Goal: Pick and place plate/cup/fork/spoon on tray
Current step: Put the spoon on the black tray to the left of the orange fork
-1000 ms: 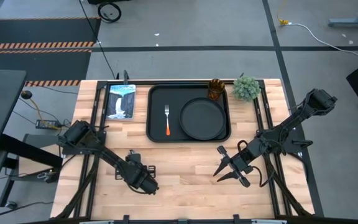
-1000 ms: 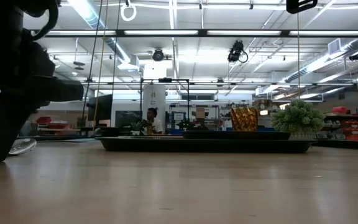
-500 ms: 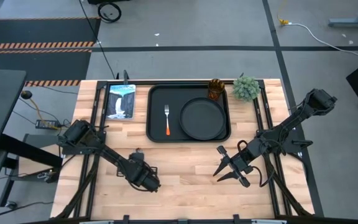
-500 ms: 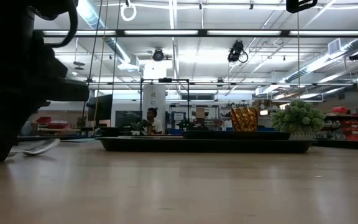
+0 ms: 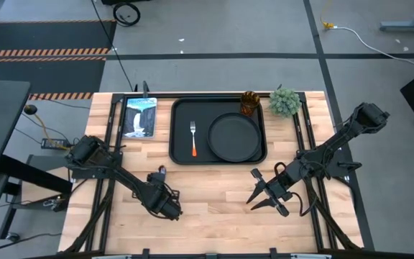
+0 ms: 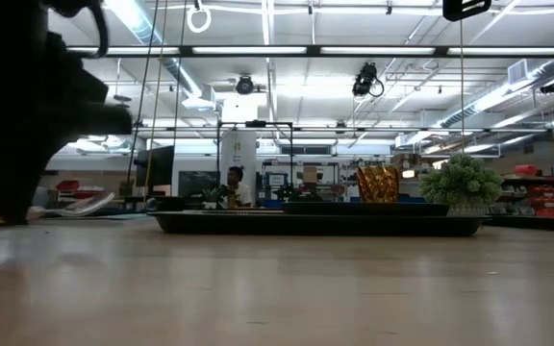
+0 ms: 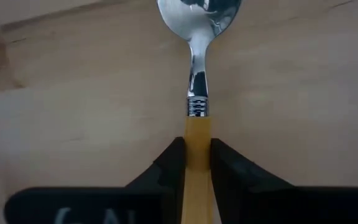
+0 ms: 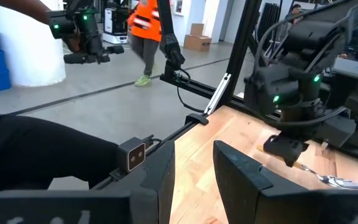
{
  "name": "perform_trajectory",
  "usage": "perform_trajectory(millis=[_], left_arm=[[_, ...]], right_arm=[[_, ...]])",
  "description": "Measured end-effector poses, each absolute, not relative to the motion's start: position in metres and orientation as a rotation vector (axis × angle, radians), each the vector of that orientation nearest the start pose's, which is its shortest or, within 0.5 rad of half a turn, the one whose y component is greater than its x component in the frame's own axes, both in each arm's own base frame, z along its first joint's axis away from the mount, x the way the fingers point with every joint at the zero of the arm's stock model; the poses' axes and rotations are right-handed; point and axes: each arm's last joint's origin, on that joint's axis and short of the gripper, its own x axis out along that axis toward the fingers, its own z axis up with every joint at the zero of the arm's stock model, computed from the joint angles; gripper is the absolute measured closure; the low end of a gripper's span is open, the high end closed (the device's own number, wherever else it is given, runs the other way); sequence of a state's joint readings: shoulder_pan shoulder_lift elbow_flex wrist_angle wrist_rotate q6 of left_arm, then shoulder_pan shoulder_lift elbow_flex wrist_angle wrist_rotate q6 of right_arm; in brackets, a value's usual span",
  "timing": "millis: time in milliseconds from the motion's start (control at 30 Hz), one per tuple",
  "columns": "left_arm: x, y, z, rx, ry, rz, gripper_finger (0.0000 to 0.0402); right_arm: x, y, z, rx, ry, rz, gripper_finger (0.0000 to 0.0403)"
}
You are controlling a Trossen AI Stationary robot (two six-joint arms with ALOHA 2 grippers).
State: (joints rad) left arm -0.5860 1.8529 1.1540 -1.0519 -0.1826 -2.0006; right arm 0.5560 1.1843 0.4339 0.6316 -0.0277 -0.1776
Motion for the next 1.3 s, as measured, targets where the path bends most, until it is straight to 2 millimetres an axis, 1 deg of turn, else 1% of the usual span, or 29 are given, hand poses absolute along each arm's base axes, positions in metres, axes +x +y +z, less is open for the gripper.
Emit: perform_trajectory(millis=[200,300,400,533,733,900,1100,1300], left_arm=[[0.255,-0.155,0.16,-0.871,1.113,1.251,0.0338],[0.259,-0.144,0.165,-0.868,1.094,1.261,0.0335],[0.266,-0.128,0.169,-0.874,1.091,1.268,0.0336],[0.278,-0.098,0.171,-0.859,1.091,1.285,0.0335],[0.296,-0.042,0.177,-0.852,1.082,1.268,0.0332],[0.301,0.001,0.186,-0.867,1.05,1.247,0.033],[0.306,0.041,0.19,-0.92,0.998,1.204,0.033],[0.311,0.078,0.192,-0.959,0.905,1.181,0.0329]], right_arm=[[0.201,0.126,0.213,-0.205,0.067,0.592,0.0286],[0.201,0.126,0.213,-0.206,0.067,0.592,0.0286],[0.201,0.126,0.214,-0.206,0.061,0.592,0.0286],[0.201,0.126,0.213,-0.208,0.062,0.592,0.0286],[0.201,0.126,0.213,-0.21,0.067,0.593,0.0286],[0.201,0.126,0.213,-0.214,0.067,0.593,0.0286],[0.201,0.125,0.213,-0.214,0.062,0.584,0.0286],[0.201,0.125,0.214,-0.216,0.059,0.583,0.0286]])
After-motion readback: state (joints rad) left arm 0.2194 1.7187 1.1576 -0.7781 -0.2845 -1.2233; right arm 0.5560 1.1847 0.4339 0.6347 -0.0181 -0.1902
